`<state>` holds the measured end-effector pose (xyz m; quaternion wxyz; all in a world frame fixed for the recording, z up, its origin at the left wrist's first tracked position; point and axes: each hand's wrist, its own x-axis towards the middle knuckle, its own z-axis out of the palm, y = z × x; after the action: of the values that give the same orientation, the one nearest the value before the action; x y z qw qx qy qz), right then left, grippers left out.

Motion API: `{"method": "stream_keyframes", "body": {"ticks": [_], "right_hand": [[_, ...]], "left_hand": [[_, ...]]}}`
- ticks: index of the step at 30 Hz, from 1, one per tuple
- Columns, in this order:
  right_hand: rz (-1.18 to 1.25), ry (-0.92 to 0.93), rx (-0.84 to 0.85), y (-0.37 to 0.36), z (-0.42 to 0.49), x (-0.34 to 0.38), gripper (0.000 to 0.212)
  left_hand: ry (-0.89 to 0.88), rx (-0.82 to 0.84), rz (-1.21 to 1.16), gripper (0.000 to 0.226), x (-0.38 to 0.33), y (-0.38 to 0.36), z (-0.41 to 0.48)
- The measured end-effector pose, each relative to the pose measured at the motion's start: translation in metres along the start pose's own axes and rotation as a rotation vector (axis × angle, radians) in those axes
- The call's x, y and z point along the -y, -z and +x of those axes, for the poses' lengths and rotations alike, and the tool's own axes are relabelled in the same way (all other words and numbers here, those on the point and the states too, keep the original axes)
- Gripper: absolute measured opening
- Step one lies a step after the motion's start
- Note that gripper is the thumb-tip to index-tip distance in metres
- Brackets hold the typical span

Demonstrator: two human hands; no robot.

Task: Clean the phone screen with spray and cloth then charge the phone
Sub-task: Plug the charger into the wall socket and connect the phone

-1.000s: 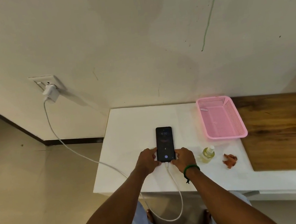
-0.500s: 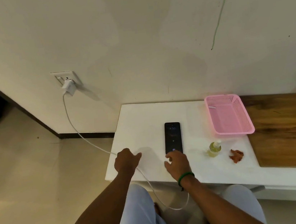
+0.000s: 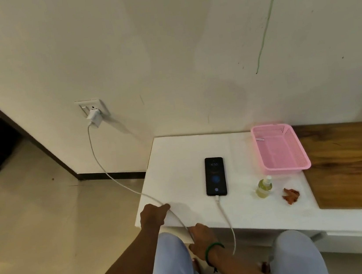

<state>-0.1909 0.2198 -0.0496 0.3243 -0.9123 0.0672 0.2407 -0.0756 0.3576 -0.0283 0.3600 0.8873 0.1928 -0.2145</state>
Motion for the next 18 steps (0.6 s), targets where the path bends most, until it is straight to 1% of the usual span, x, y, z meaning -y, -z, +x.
{"method": "stream_keyframes", "body": {"ticks": [2, 5, 10, 15, 18], "right_hand": [[-0.005, -0.004, 0.0, -0.002, 0.001, 0.0, 0.039], [0.026, -0.011, 0.004, 0.0, 0.002, 0.001, 0.038], [0.137, -0.019, 0.017, 0.003, 0.007, 0.003, 0.04], [0.075, -0.007, 0.049, -0.004, 0.007, 0.003, 0.048], [0.057, -0.006, 0.064, -0.008, 0.008, 0.0, 0.051]], "left_hand": [[-0.012, 0.006, -0.01, 0.035, -0.002, -0.002, -0.001], [-0.006, -0.005, 0.031, 0.024, -0.008, -0.004, -0.004], [0.052, -0.039, 0.045, 0.02, -0.01, 0.002, -0.008], [0.14, -0.093, -0.045, 0.022, 0.008, 0.014, -0.004], [0.191, -0.144, -0.071, 0.019, 0.017, 0.02, -0.003]]}}
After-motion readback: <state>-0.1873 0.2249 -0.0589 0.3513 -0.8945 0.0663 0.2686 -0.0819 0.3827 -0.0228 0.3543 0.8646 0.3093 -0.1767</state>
